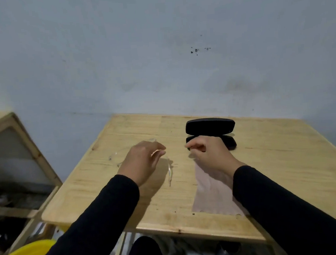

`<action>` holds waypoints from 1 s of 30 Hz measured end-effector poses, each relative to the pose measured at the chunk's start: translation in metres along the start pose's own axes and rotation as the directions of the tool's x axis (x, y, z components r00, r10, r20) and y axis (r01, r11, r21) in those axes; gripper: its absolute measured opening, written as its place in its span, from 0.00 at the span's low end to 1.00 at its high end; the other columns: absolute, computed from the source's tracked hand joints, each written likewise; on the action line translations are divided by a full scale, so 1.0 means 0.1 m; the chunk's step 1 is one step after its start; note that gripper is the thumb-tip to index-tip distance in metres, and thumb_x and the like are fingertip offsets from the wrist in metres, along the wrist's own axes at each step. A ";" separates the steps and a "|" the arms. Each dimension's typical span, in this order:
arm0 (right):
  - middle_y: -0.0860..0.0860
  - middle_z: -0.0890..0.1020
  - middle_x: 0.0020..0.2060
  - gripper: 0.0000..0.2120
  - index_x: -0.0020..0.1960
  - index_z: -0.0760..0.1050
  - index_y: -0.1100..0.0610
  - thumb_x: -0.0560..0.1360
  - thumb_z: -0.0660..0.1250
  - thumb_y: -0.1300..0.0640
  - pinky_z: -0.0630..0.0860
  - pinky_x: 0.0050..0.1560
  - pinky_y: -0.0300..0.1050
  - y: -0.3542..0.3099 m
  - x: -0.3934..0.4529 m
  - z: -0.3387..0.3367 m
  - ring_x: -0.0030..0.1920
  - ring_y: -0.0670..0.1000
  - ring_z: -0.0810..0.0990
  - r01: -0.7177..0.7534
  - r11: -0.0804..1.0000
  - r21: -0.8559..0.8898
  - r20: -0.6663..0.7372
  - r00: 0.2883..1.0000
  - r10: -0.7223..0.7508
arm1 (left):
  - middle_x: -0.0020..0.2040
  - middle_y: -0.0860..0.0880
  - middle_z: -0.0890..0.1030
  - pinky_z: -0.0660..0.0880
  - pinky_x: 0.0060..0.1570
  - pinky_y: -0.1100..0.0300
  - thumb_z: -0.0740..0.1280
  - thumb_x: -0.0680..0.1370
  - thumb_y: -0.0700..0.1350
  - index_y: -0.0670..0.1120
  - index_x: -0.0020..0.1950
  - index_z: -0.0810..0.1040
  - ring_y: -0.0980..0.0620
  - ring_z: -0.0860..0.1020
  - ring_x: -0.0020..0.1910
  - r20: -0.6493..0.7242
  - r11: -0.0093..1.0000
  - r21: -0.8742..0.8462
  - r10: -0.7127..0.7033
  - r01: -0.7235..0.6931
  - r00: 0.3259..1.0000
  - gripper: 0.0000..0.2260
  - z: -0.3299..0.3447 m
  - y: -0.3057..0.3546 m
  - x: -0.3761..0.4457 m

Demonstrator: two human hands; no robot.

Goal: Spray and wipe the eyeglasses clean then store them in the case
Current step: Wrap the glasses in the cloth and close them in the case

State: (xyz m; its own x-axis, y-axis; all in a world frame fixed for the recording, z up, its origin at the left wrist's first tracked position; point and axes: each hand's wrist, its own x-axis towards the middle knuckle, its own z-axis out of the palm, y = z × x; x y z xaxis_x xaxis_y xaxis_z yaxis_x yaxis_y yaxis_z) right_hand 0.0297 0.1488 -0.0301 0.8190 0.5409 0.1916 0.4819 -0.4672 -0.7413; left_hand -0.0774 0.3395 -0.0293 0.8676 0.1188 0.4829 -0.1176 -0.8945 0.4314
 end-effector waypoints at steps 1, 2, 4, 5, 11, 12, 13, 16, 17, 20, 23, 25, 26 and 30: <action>0.46 0.82 0.44 0.12 0.49 0.81 0.46 0.75 0.66 0.62 0.74 0.41 0.26 -0.05 0.04 0.06 0.41 0.37 0.79 0.017 1.000 0.022 0.030 0.999 -0.017 | 0.46 0.50 0.84 0.69 0.49 0.69 0.67 0.76 0.45 0.46 0.51 0.82 0.55 0.79 0.47 -0.026 1.000 -0.003 -0.014 0.014 1.000 0.07 -0.11 -0.09 -0.09; 0.47 0.82 0.44 0.13 0.48 0.80 0.44 0.75 0.66 0.62 0.75 0.41 0.27 -0.10 0.08 0.13 0.40 0.37 0.79 0.029 0.999 0.039 0.060 0.998 -0.031 | 0.45 0.50 0.84 0.68 0.48 0.72 0.68 0.75 0.44 0.46 0.50 0.82 0.56 0.79 0.46 -0.048 0.999 -0.009 -0.032 0.032 0.998 0.06 -0.20 -0.19 -0.17; 0.48 0.81 0.44 0.13 0.46 0.80 0.43 0.75 0.67 0.62 0.75 0.40 0.30 -0.19 0.13 0.25 0.39 0.36 0.79 0.022 0.996 0.089 0.104 0.994 -0.031 | 0.43 0.50 0.84 0.66 0.48 0.77 0.70 0.73 0.40 0.46 0.49 0.83 0.58 0.78 0.45 -0.063 0.996 -0.010 -0.084 0.083 0.994 0.06 -0.33 -0.39 -0.32; 0.48 0.81 0.44 0.13 0.47 0.81 0.44 0.75 0.66 0.62 0.75 0.38 0.31 -0.22 0.15 0.31 0.39 0.36 0.79 0.002 0.993 0.121 0.117 0.993 -0.016 | 0.43 0.50 0.83 0.66 0.49 0.79 0.71 0.73 0.38 0.46 0.49 0.83 0.58 0.77 0.45 -0.059 0.994 -0.007 -0.105 0.105 0.993 0.07 -0.39 -0.46 -0.38; 0.43 0.82 0.48 0.13 0.48 0.83 0.50 0.75 0.64 0.65 0.77 0.52 0.37 -0.29 0.19 0.55 0.51 0.44 0.81 -0.016 0.978 0.207 0.129 0.992 -0.011 | 0.46 0.50 0.82 0.73 0.52 0.69 0.69 0.72 0.37 0.47 0.47 0.83 0.55 0.80 0.46 -0.050 0.993 -0.030 -0.117 0.115 0.992 0.07 -0.47 -0.65 -0.54; 0.42 0.82 0.49 0.12 0.48 0.83 0.50 0.75 0.64 0.64 0.77 0.54 0.38 -0.29 0.20 0.57 0.52 0.44 0.81 -0.020 0.974 0.227 0.129 0.992 -0.010 | 0.46 0.51 0.82 0.73 0.52 0.69 0.67 0.73 0.42 0.47 0.47 0.83 0.56 0.80 0.46 -0.050 0.992 -0.056 -0.113 0.110 0.992 0.06 -0.48 -0.65 -0.55; 0.41 0.82 0.49 0.12 0.47 0.83 0.50 0.75 0.65 0.64 0.77 0.55 0.39 -0.29 0.22 0.59 0.52 0.43 0.81 -0.025 0.973 0.231 0.128 0.992 -0.006 | 0.46 0.52 0.81 0.74 0.51 0.69 0.64 0.74 0.47 0.47 0.46 0.83 0.58 0.79 0.46 -0.046 0.990 -0.079 -0.121 0.117 0.992 0.09 -0.49 -0.64 -0.57; 0.39 0.81 0.49 0.11 0.46 0.83 0.49 0.74 0.67 0.64 0.77 0.52 0.35 -0.32 0.25 0.62 0.51 0.41 0.80 -0.009 0.981 0.193 0.128 0.992 -0.016 | 0.45 0.53 0.81 0.74 0.50 0.67 0.63 0.75 0.47 0.47 0.45 0.82 0.60 0.78 0.46 -0.064 0.988 -0.111 -0.113 0.105 0.992 0.08 -0.49 -0.69 -0.60; 0.39 0.81 0.49 0.11 0.46 0.83 0.50 0.74 0.67 0.64 0.77 0.50 0.33 -0.33 0.26 0.63 0.51 0.40 0.80 0.000 0.983 0.185 0.131 0.991 -0.024 | 0.45 0.53 0.81 0.74 0.50 0.67 0.66 0.75 0.44 0.47 0.45 0.82 0.60 0.78 0.46 -0.078 0.989 -0.106 -0.111 0.102 0.991 0.05 -0.49 -0.71 -0.62; 0.39 0.81 0.50 0.10 0.45 0.83 0.53 0.72 0.67 0.65 0.78 0.47 0.33 -0.33 0.26 0.64 0.51 0.42 0.80 0.009 0.982 0.186 0.138 0.990 -0.035 | 0.48 0.51 0.82 0.74 0.54 0.66 0.71 0.72 0.38 0.47 0.47 0.82 0.58 0.79 0.51 -0.081 0.986 -0.114 -0.131 0.122 0.988 0.06 -0.48 -0.83 -0.64; 0.41 0.82 0.50 0.10 0.44 0.83 0.54 0.72 0.68 0.66 0.80 0.44 0.35 -0.35 0.27 0.65 0.49 0.44 0.81 -0.016 0.969 0.247 0.133 0.991 -0.017 | 0.48 0.51 0.82 0.71 0.56 0.71 0.70 0.72 0.41 0.45 0.46 0.82 0.56 0.78 0.54 -0.075 0.990 -0.093 -0.115 0.108 0.990 0.05 -0.50 -0.82 -0.64; 0.43 0.83 0.49 0.09 0.43 0.83 0.54 0.72 0.69 0.67 0.77 0.43 0.31 -0.36 0.28 0.63 0.49 0.43 0.81 -0.008 0.958 0.286 0.107 0.994 -0.024 | 0.47 0.50 0.82 0.72 0.52 0.73 0.70 0.71 0.42 0.43 0.44 0.83 0.59 0.79 0.49 -0.142 0.975 -0.166 -0.171 0.147 0.975 0.04 -0.48 -0.77 -0.60; 0.45 0.83 0.48 0.09 0.43 0.83 0.54 0.73 0.69 0.67 0.76 0.43 0.30 -0.37 0.29 0.61 0.49 0.43 0.81 0.004 0.951 0.309 0.086 0.996 -0.032 | 0.46 0.50 0.82 0.73 0.50 0.72 0.72 0.71 0.39 0.42 0.44 0.83 0.59 0.79 0.46 -0.182 0.960 -0.221 -0.214 0.172 0.960 0.03 -0.46 -0.75 -0.57; 0.46 0.83 0.44 0.10 0.42 0.82 0.51 0.74 0.69 0.65 0.75 0.41 0.29 -0.42 0.30 0.40 0.46 0.42 0.81 0.020 0.925 0.380 -0.030 1.000 -0.009 | 0.41 0.57 0.81 0.74 0.46 0.73 0.69 0.72 0.31 0.44 0.46 0.83 0.68 0.78 0.42 -0.260 0.966 -0.211 -0.200 0.146 0.945 0.10 -0.38 -0.73 -0.34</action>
State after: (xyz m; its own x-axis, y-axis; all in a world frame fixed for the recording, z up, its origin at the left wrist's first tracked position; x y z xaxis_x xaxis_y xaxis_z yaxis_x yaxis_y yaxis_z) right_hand 0.0215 0.2125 -0.0189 0.8235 0.5239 0.2175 0.3433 -0.1551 -0.9263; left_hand -0.1169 0.4176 -0.0483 0.7176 0.4027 0.5683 -0.0893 -0.7560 0.6485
